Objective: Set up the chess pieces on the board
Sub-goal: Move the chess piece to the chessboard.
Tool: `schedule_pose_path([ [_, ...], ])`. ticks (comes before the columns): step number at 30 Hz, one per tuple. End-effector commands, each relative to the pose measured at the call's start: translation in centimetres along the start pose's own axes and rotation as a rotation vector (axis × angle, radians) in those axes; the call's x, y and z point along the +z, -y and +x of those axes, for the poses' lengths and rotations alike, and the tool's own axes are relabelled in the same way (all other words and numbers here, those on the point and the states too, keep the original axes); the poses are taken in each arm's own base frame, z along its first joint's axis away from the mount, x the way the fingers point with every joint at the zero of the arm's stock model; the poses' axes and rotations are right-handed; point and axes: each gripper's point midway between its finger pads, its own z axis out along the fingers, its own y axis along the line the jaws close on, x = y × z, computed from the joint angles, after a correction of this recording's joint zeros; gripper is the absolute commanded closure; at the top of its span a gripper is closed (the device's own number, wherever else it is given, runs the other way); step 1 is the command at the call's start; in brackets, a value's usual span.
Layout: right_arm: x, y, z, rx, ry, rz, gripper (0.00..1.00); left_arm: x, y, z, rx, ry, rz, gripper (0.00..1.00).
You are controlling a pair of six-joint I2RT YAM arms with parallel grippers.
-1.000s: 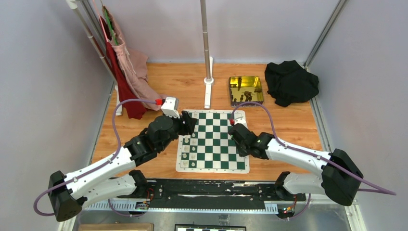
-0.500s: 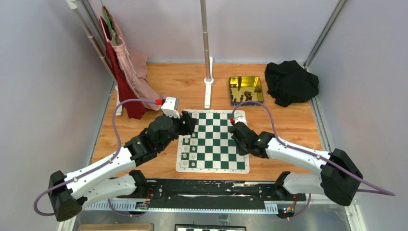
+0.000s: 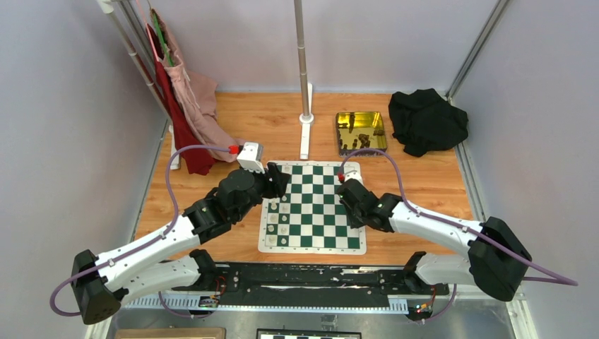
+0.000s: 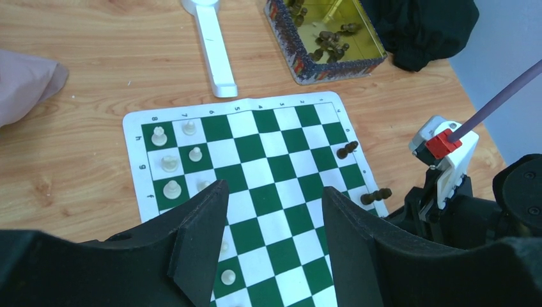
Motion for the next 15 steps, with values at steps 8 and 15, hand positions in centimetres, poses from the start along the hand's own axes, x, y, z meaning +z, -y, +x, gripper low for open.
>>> schedule_pose_path([
  [8, -0.1, 0.5, 0.5, 0.015, 0.0, 0.004, 0.59, 0.0, 0.6, -0.5, -0.021, 0.026, 0.018, 0.39],
  [15, -2.6, 0.3, -1.2, 0.029, 0.063, -0.029, 0.6, -0.5, 0.7, -1.2, -0.026, 0.043, 0.023, 0.39],
])
